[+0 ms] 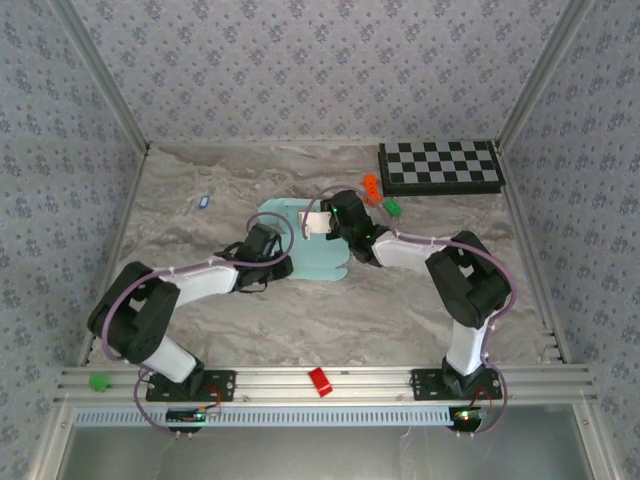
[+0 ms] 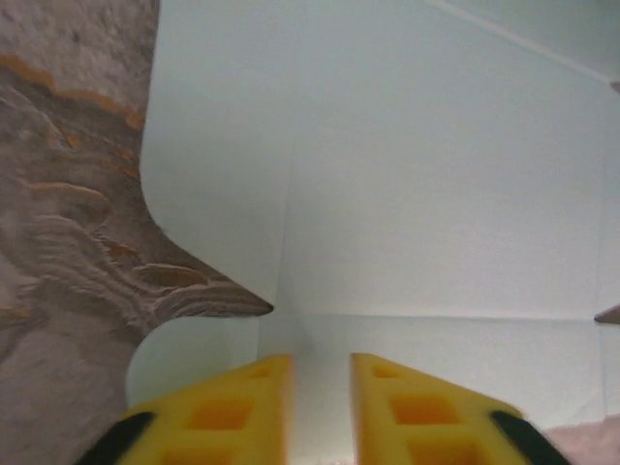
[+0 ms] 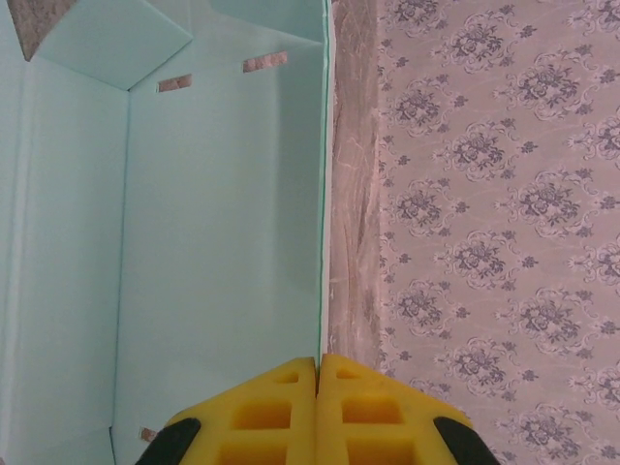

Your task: Fold the paper box

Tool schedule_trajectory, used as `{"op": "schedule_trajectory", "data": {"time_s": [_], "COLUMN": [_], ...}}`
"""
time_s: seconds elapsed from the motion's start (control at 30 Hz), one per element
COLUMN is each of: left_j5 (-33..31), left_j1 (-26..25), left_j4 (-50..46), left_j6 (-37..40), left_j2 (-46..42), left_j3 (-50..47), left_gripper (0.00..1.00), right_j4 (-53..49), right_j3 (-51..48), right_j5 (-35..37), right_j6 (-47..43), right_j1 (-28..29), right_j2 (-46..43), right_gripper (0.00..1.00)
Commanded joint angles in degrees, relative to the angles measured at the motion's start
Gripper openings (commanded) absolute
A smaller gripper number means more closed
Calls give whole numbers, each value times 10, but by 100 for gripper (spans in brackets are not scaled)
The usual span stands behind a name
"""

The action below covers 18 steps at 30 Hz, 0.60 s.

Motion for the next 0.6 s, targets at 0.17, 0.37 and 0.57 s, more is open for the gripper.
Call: {"op": "schedule_trajectory", "data": {"time_s": [0.17,0.37,0.57], "left_j5": [-57,-42,-31], "left_j1": [67,170,239], "left_j4": [-115,-150,-149], "left_j6": [66,110,133], "left_j2": [-120,-123,-64], "left_j3": [39,60,103], "left_gripper": [47,50,53], "right_j4": [-32,-50,-60], "right_j3": [2,10,16], "right_j5": [-17,-30,-33], "right_j6": [-17,-13,-7], "right_j1": [-1,-3,-4], "right_j2": [6,0,3], "right_gripper": [0,0,0]}}
